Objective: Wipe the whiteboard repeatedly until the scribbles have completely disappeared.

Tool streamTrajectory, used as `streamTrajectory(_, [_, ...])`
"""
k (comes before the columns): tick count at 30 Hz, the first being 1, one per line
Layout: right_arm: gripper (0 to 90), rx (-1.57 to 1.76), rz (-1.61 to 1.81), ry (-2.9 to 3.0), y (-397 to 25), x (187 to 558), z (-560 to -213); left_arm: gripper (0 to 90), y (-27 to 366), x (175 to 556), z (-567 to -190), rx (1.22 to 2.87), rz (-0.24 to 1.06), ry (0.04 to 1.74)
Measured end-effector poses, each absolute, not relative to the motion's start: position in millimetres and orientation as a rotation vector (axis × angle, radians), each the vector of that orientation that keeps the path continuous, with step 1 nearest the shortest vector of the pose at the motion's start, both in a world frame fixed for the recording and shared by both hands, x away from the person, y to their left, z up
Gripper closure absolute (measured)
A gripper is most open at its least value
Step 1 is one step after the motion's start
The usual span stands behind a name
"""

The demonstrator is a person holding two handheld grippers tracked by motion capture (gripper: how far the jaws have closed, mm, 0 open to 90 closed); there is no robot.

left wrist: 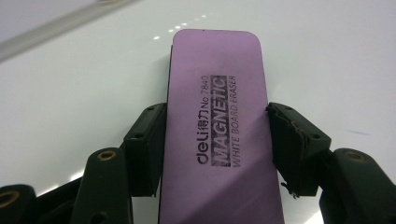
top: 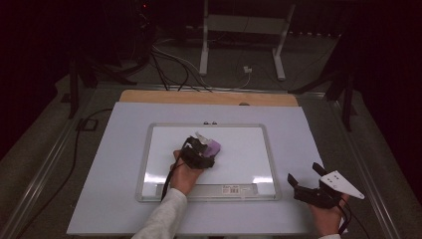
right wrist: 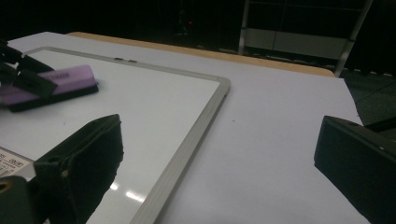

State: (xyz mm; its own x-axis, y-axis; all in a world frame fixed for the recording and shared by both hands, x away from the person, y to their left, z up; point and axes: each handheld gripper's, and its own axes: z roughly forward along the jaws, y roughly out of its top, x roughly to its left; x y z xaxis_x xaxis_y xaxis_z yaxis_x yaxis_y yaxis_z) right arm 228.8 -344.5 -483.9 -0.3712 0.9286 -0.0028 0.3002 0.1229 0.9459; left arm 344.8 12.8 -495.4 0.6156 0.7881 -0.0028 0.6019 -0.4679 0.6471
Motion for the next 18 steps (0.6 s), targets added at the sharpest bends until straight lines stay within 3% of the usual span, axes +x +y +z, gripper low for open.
streamTrajectory(5, [1.8,1.193,1.260,1.766,-344.6,228.6,-483.8,42.0,-15.7,328.1,-494.3,2.270,0.302,0.977])
streamTrajectory(9, [1.8,1.194,1.259,1.766,-345.2,228.8,-484.0,42.0,-27.2,322.3,-493.0,2.307,0.330,0.916])
streamTrajectory(18, [1.8,1.195,1.259,1.758,-347.6,228.0,-483.6,42.0,15.6,360.8,-494.0,2.238,0.463,1.133])
